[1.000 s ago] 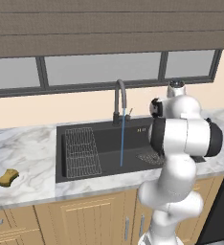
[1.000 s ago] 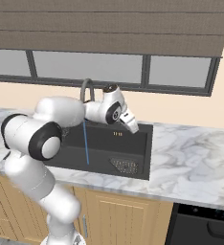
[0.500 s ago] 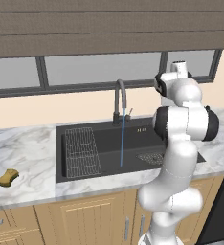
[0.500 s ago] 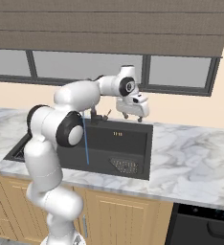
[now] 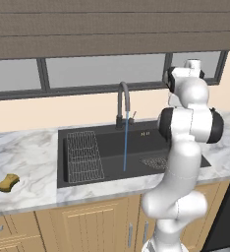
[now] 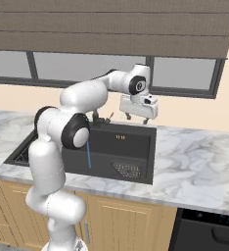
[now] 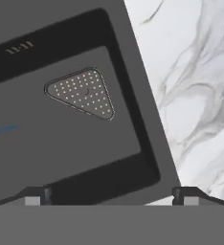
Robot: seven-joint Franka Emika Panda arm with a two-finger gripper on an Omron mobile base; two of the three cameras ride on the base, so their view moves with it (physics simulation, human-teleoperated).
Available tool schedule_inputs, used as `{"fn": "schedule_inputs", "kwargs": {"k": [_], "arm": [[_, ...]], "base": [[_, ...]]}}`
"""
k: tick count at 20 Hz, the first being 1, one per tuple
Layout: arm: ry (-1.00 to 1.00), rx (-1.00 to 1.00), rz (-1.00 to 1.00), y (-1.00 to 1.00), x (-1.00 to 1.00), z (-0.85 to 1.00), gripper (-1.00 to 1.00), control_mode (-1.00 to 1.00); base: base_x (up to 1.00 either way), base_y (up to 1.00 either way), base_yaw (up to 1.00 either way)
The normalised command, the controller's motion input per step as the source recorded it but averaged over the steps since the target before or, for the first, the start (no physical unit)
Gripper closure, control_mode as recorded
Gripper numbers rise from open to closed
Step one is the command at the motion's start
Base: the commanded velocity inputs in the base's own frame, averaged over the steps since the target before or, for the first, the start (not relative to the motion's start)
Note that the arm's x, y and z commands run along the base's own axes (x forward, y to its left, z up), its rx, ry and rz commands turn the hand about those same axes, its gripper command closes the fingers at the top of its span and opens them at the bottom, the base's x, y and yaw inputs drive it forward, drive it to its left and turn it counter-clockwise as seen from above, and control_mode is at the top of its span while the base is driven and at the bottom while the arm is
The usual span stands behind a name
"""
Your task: Soak the sponge with water for a few seconds and then drop it inside the sink.
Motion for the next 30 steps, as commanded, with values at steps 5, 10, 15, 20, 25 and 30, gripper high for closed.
{"fn": "schedule_inputs", "kwargs": {"k": [5, 10, 15, 20, 25, 30], "arm": [[-0.11, 0.02, 0.18, 0.2, -0.39, -0.17, -1.0, -1.0], [-0.14, 0.0, 0.16, 0.29, -0.31, -0.38, -1.0, -1.0], [-0.1, 0.0, 0.16, 0.36, -0.35, -0.19, -1.0, -1.0], [-0.01, 0.0, 0.15, 0.42, -0.51, 0.0, -1.0, -1.0], [0.0, 0.0, 0.11, 0.39, -0.68, 0.0, -1.0, -1.0], [0.0, 0.0, 0.06, 0.33, -0.41, 0.07, -1.0, -1.0]], "base": [[0.0, 0.0, 0.0], [0.0, 0.0, 0.0], [0.0, 0.0, 0.0], [0.0, 0.0, 0.0], [0.0, 0.0, 0.0], [0.0, 0.0, 0.0]]}}
